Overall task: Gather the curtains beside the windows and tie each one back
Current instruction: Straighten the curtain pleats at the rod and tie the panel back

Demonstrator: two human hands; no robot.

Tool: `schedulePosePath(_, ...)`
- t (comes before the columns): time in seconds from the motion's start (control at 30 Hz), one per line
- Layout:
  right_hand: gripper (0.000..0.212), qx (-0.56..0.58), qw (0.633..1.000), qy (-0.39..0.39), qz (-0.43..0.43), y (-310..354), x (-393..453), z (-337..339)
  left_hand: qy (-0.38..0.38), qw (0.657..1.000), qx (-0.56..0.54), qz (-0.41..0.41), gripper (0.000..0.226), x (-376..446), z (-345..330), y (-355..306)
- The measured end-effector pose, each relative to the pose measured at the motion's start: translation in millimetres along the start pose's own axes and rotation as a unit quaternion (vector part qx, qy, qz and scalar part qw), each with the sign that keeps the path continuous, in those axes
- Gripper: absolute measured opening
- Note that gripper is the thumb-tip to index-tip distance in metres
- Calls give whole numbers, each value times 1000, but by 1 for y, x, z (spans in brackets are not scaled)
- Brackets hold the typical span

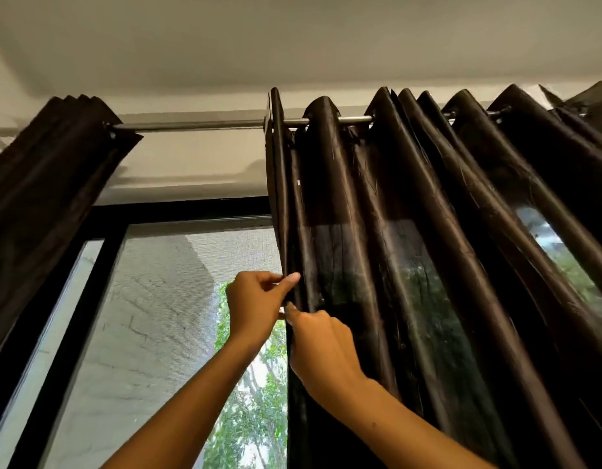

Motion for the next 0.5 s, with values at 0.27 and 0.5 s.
schedulePosePath(0.27,68,31,981,-101,-163,-81,41,18,-37,998,53,15,12,15,-12,2)
schedulePosePath(0.5,23,79,972,-119,-189,-81,72,18,-16,995,102,5,14,22,1,-1)
Point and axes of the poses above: each hand's wrist, its own x-axis towards the middle knuckle, its own z-axis out of the back of the hand, y = z × x, the point moved 1 cm from there along x, towards the middle knuckle, and after that the axes turned 12 degrees about -x, right-handed, at the moved point
